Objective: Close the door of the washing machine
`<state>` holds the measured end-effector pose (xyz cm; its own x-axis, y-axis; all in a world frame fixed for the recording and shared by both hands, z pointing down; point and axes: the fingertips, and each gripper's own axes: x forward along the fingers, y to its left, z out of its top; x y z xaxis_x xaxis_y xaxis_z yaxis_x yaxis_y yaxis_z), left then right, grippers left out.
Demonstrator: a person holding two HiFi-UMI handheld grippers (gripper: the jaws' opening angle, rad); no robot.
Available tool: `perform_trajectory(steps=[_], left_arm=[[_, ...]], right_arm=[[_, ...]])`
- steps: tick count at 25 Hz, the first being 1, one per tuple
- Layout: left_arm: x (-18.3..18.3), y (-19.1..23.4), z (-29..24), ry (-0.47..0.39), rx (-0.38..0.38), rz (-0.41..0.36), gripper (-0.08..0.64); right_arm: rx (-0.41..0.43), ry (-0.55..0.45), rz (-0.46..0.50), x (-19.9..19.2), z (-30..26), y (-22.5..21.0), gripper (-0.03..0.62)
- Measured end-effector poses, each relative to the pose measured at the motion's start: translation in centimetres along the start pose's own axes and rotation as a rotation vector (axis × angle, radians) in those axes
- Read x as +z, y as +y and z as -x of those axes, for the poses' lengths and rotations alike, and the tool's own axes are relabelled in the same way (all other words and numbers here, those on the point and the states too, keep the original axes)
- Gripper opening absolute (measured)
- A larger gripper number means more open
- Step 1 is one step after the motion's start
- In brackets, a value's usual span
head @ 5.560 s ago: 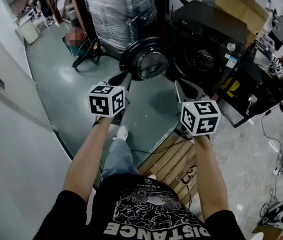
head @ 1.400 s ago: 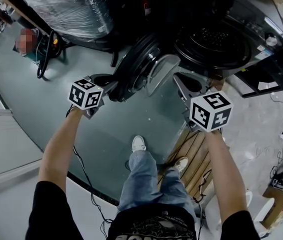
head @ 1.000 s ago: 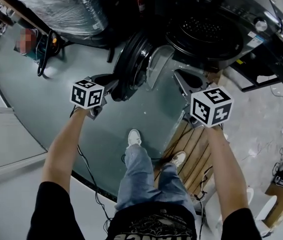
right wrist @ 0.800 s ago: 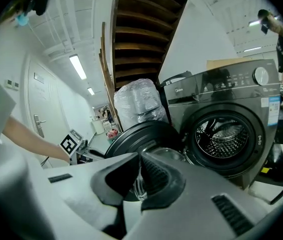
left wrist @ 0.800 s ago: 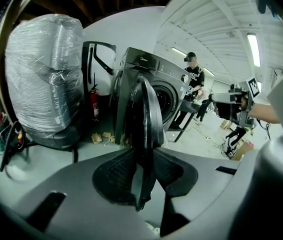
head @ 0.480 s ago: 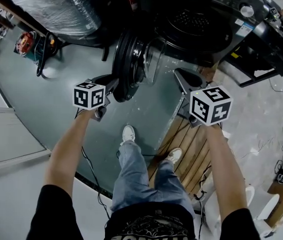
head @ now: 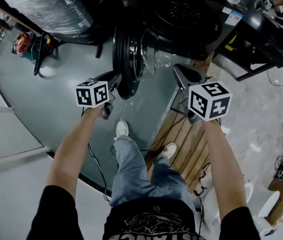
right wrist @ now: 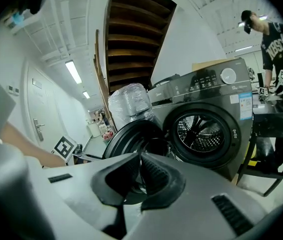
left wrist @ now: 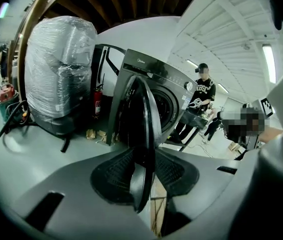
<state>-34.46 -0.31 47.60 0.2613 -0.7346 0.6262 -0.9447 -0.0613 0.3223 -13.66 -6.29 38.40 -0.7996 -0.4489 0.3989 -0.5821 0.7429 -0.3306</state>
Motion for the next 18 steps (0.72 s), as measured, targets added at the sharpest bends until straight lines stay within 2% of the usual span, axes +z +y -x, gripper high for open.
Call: perform_trajectory(steps=[6, 18], left_arm=[[-0.1, -3.8, -1.9, -0.020, 0.040, 0.036, 0.127], [0.6, -10.5, -6.3, -0.052, 0.107, 0.181, 0.140]], right_arm=[[-0.010, 0.009, -0.005, -0.4, 2.6, -2.2, 0.023], [-0.041, -0.002, -0.016, 0.2, 7.3, -6.8, 0.023]])
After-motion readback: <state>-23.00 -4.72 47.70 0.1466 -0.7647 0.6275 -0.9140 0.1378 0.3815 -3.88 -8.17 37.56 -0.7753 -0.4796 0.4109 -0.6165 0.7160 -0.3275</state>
